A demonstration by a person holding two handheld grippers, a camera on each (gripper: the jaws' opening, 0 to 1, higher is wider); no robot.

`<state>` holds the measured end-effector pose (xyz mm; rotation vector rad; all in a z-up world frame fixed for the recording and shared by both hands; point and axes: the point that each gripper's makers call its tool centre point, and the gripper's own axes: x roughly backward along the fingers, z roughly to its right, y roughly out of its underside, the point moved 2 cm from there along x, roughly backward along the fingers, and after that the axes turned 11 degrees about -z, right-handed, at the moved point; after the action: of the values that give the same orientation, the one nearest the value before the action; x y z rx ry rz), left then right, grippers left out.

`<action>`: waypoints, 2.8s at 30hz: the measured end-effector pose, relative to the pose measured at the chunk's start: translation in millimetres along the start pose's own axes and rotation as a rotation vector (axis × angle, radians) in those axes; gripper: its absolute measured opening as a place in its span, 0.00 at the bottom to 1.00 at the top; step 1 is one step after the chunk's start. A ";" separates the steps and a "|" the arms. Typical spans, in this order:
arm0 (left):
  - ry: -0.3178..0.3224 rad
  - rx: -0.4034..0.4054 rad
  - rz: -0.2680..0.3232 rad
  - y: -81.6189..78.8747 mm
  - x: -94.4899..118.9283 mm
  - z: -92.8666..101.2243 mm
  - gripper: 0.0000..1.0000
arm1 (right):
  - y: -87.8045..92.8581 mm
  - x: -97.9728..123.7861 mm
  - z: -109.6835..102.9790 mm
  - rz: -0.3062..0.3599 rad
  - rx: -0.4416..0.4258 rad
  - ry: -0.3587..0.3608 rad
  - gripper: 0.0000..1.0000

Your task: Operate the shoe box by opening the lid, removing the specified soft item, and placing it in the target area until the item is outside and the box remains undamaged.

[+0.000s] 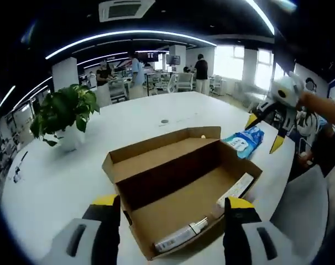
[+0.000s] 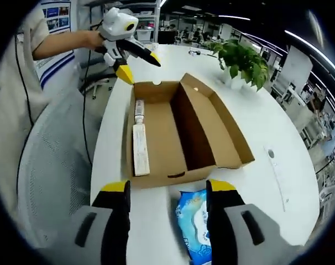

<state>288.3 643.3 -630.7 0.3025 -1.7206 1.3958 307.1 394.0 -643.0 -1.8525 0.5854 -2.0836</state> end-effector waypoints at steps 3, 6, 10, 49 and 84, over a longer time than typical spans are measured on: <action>-0.029 0.031 0.014 5.0 1.2 -6.9 0.68 | -1.9 -9.3 -1.8 -0.013 0.017 -0.004 0.47; -0.052 0.085 0.016 12.1 0.5 -14.0 0.59 | -3.5 -16.7 -4.0 -0.021 0.031 -0.012 0.45; -0.082 0.109 0.001 26.0 -1.0 -19.7 0.53 | -6.7 -25.7 -6.5 -0.029 0.044 -0.026 0.42; -0.145 0.290 -0.030 78.6 -6.9 -36.0 0.06 | -26.3 -92.2 -23.4 -0.123 0.057 -0.245 0.40; -0.161 0.285 -0.043 77.6 -7.6 -36.8 0.06 | -29.8 -94.3 -37.8 -0.153 0.067 -0.223 0.15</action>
<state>258.9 699.7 -688.9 0.6196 -1.6293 1.6231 283.5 468.6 -714.2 -2.1117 0.3241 -1.9223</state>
